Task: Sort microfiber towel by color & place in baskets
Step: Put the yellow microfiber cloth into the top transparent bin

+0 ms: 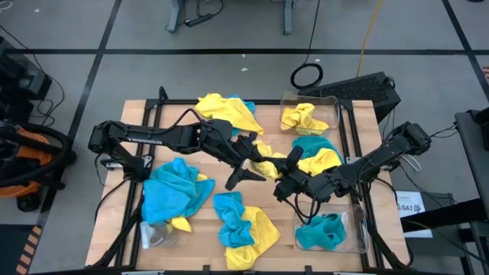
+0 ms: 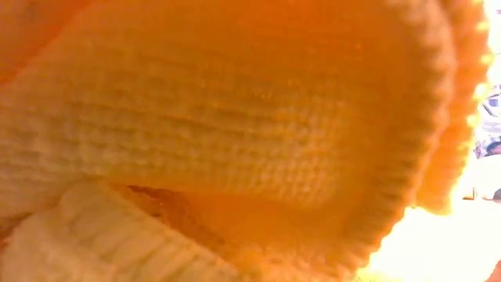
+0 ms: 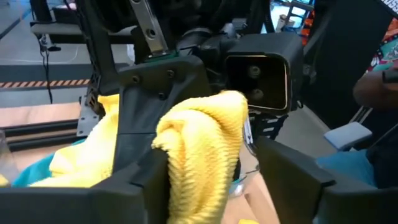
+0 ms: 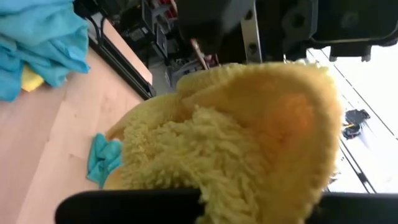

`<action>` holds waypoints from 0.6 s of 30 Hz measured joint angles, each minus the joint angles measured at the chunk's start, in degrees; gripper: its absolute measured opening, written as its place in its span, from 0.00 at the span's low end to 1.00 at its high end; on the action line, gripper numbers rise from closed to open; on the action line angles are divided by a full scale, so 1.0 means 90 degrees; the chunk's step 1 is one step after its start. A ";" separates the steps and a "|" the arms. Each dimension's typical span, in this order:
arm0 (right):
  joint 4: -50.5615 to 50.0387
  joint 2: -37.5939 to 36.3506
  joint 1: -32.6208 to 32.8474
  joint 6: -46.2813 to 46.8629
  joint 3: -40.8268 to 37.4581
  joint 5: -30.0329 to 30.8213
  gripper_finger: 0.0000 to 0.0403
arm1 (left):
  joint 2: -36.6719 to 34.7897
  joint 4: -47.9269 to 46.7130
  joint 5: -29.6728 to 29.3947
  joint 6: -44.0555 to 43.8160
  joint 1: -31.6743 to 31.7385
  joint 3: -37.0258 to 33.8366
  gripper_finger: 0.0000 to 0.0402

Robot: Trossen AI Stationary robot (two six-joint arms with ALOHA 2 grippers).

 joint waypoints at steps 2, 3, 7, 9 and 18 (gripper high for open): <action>-0.0056 -0.0019 -0.0045 -0.0002 0.0000 0.0019 0.02 | -0.0082 -0.0193 -0.0228 0.0034 -0.0002 0.0000 0.60; -0.0099 -0.0029 -0.0074 -0.0003 0.0000 0.0029 0.02 | -0.0130 -0.0292 -0.0399 0.0106 -0.0003 0.0000 0.62; -0.0228 -0.0197 -0.0194 0.0055 0.0005 0.0097 0.02 | -0.0447 -0.0960 -0.1173 0.0275 0.0014 -0.0010 0.63; -0.0224 -0.0327 -0.0252 0.0141 0.0028 0.0071 0.02 | -0.0605 -0.1374 -0.1581 0.0280 0.0024 -0.0016 0.64; -0.0879 -0.1027 -0.1283 0.0741 0.0034 0.0085 0.01 | -0.1053 -0.3344 -0.3062 0.0098 0.0009 -0.0024 0.64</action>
